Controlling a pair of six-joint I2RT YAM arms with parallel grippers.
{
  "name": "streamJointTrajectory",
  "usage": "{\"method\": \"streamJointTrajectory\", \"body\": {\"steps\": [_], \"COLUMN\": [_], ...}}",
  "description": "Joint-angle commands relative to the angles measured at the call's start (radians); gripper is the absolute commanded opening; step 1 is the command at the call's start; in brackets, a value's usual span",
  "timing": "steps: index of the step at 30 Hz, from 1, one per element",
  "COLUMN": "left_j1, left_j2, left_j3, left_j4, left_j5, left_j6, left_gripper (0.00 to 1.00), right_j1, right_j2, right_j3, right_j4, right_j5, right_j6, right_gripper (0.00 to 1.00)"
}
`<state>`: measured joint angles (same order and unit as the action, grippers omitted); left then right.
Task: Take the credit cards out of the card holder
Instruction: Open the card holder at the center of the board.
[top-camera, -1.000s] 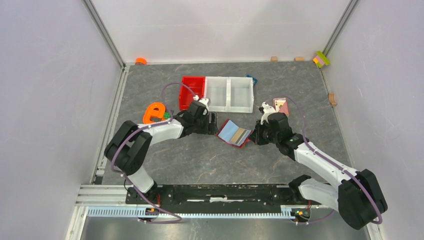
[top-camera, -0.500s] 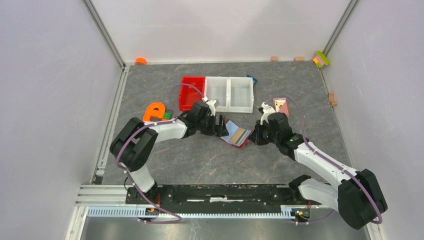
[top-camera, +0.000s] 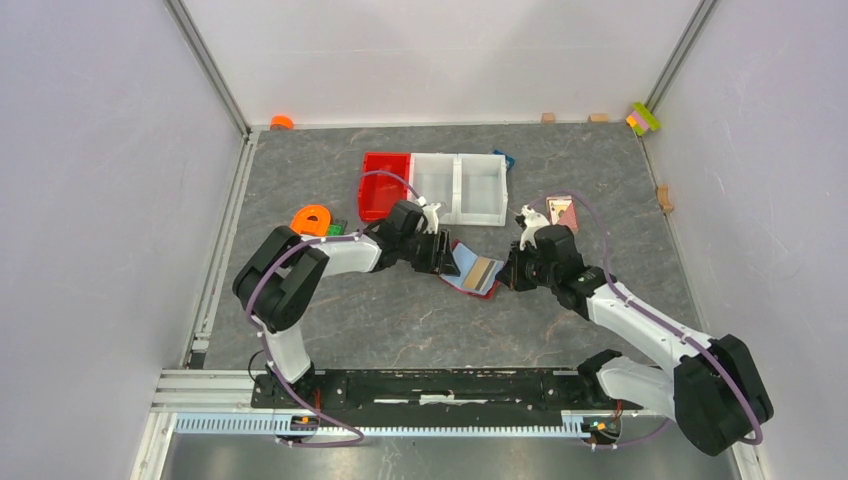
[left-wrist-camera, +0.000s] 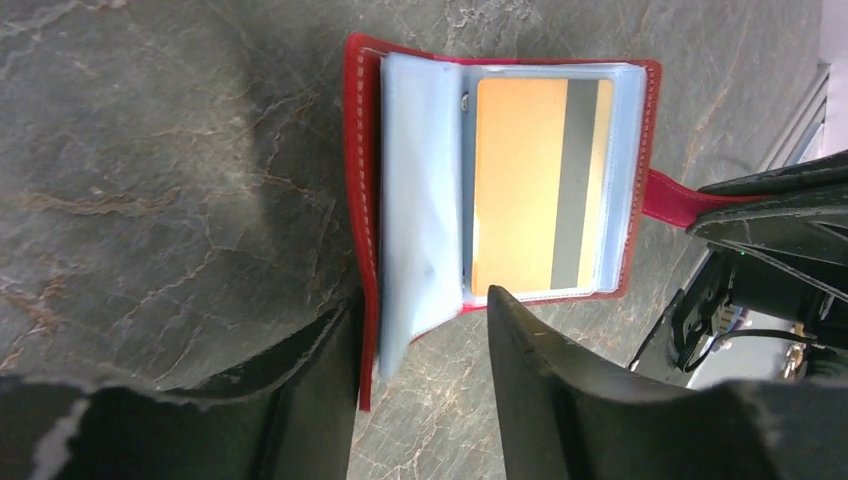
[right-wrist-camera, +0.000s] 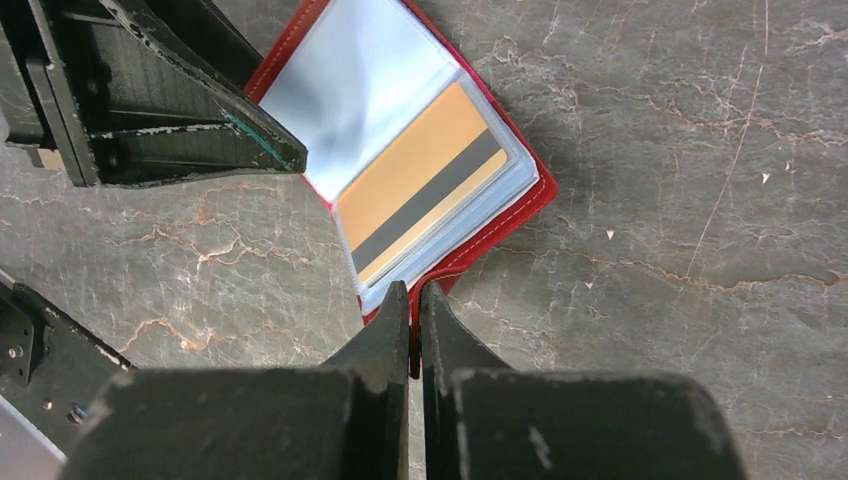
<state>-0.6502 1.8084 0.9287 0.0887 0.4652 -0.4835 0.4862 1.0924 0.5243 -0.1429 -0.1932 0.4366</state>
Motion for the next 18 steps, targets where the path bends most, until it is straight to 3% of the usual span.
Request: {"method": "streamJointTrajectory", "body": {"steps": [1, 10, 18], "left_j1": [0.001, 0.001, 0.000], "left_j2": [0.008, 0.006, 0.019], "left_j3": [0.007, -0.003, -0.005], "left_j4": [0.079, 0.100, 0.102], "left_j5": [0.085, 0.093, 0.090], "left_j6": [-0.045, -0.052, -0.067], "left_gripper": [0.49, 0.03, 0.02], "right_j1": [0.001, 0.002, 0.001], "right_j2": [0.014, 0.030, 0.034], "right_j3": [0.009, 0.005, 0.013], "right_j4": [0.045, 0.036, 0.006], "right_j5": [-0.015, 0.017, 0.077], "right_j6": [-0.020, -0.039, -0.061], "right_gripper": [0.00, 0.01, 0.07]}}
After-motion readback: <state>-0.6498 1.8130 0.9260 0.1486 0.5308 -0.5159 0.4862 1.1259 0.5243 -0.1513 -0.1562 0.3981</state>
